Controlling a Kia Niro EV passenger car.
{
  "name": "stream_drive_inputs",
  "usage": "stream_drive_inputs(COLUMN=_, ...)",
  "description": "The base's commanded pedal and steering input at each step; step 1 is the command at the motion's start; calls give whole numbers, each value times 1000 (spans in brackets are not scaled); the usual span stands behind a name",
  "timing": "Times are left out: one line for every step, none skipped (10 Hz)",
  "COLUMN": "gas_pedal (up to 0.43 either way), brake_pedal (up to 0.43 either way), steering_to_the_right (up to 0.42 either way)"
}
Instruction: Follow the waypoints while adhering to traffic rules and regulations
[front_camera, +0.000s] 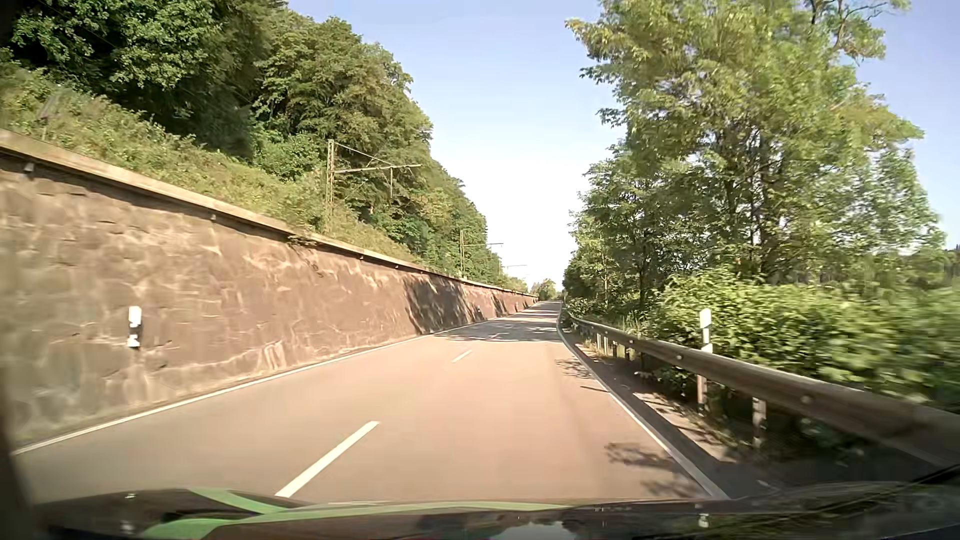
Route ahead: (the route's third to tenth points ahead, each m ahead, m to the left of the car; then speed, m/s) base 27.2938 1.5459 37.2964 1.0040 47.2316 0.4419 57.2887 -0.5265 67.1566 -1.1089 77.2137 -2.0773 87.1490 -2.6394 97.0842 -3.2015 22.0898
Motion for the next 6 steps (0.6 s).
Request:
stream_drive_inputs(gas_pedal=209, brake_pedal=0, steering_to_the_right=8)
stream_drive_inputs(gas_pedal=209, brake_pedal=0, steering_to_the_right=8)
stream_drive_inputs(gas_pedal=209, brake_pedal=0, steering_to_the_right=8)
stream_drive_inputs(gas_pedal=209, brake_pedal=0, steering_to_the_right=8)
stream_drive_inputs(gas_pedal=220, brake_pedal=0, steering_to_the_right=8)
stream_drive_inputs(gas_pedal=220, brake_pedal=0, steering_to_the_right=9)
